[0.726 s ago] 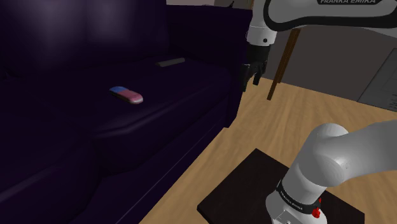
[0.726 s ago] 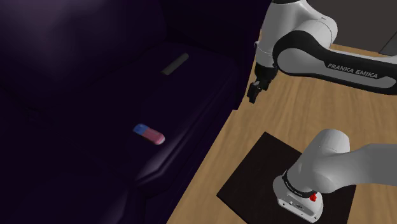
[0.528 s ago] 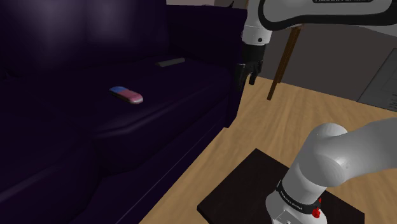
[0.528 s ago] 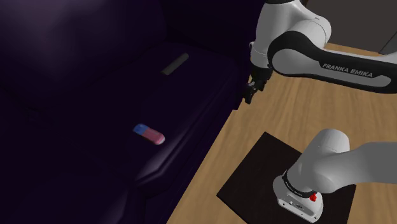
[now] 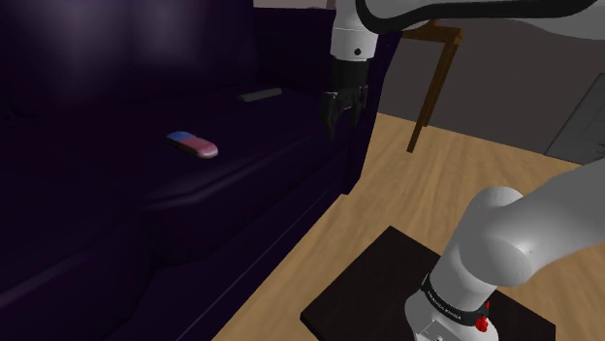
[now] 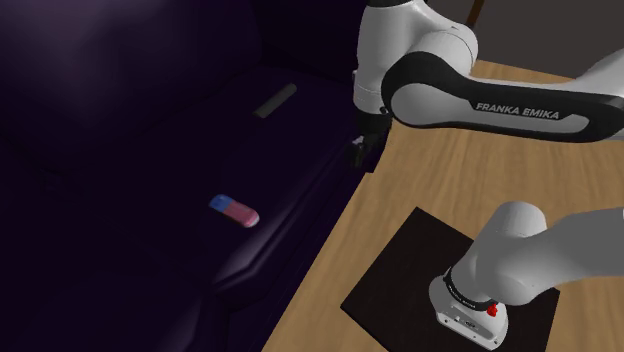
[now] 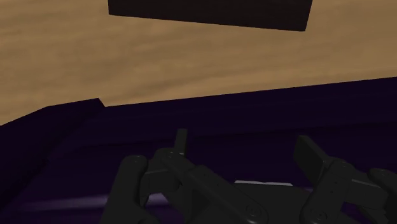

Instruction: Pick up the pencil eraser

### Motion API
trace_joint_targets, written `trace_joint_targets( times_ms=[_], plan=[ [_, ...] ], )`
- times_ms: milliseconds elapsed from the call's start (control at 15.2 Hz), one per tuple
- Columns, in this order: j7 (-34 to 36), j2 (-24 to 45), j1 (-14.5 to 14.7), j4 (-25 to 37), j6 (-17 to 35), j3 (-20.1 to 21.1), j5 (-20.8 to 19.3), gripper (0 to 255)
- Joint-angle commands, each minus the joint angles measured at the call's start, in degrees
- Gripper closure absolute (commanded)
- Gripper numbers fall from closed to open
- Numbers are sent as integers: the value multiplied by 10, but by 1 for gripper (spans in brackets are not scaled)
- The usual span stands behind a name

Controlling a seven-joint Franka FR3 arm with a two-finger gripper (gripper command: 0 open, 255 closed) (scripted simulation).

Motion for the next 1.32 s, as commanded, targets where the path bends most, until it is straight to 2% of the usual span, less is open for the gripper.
trace_joint_targets(
  times_ms=[0,660,1254],
  plan=[
    [16,35,7,34,1,18,8,0],
    [96,195,39,201,-5,104,17,0],
    [179,374,83,413,-48,175,-29,0]
  ],
)
